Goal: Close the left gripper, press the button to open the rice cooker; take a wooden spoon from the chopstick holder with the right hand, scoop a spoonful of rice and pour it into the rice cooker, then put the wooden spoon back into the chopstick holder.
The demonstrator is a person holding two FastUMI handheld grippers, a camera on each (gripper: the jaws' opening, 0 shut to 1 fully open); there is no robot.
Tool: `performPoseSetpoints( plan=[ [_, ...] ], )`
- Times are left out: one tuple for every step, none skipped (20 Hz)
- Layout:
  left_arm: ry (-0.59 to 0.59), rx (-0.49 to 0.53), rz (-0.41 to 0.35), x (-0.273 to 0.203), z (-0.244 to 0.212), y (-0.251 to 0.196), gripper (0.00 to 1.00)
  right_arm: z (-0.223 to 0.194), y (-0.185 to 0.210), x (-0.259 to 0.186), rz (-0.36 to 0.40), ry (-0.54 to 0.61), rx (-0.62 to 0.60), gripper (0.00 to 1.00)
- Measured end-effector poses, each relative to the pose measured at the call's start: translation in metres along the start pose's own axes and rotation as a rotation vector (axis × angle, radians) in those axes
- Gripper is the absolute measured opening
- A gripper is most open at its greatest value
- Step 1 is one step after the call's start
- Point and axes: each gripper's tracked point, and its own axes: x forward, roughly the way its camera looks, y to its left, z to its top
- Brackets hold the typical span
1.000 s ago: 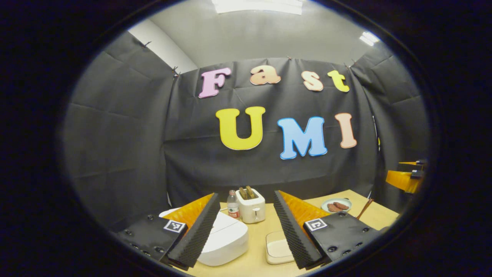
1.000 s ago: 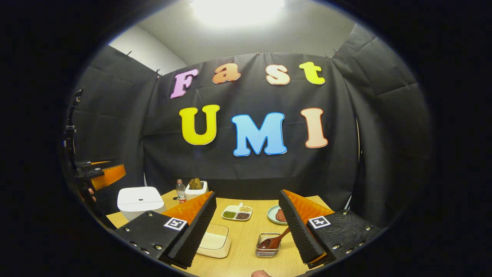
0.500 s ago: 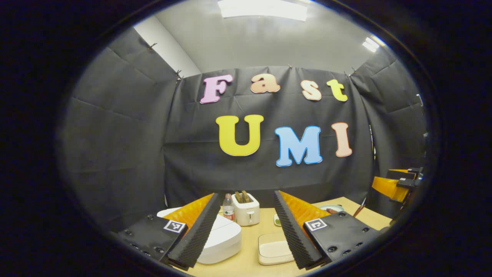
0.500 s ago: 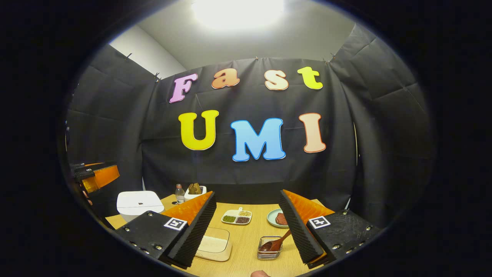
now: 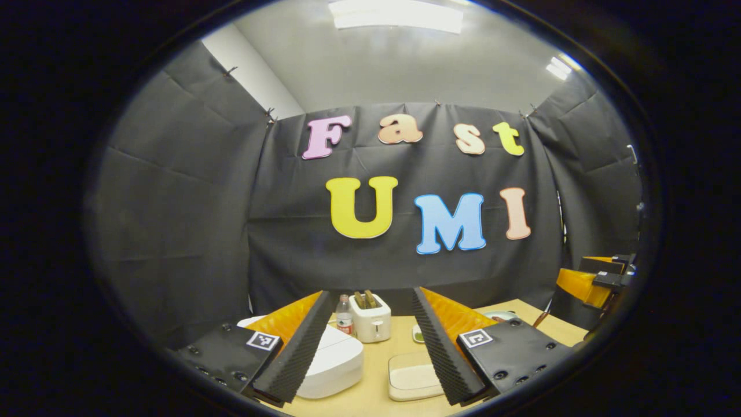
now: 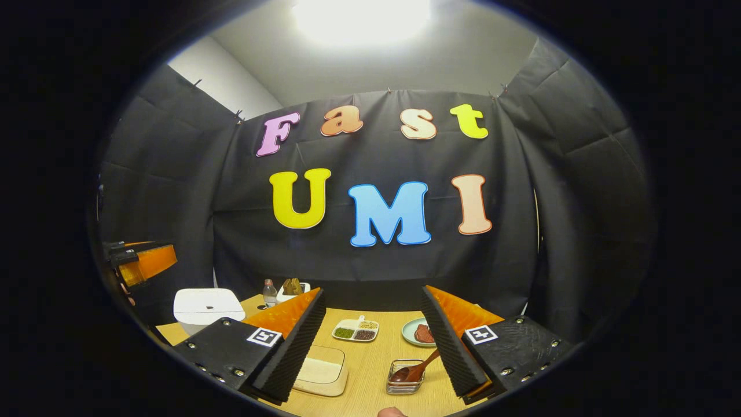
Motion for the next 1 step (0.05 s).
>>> performPoseSetpoints(
  plan=[
    [-0.001,-0.001,0.001,0.0002,0.0010,0.0006,0.99,0.0006,0.0001,0.0006,-0.001,-0.003,0.001,0.99]
  ],
)
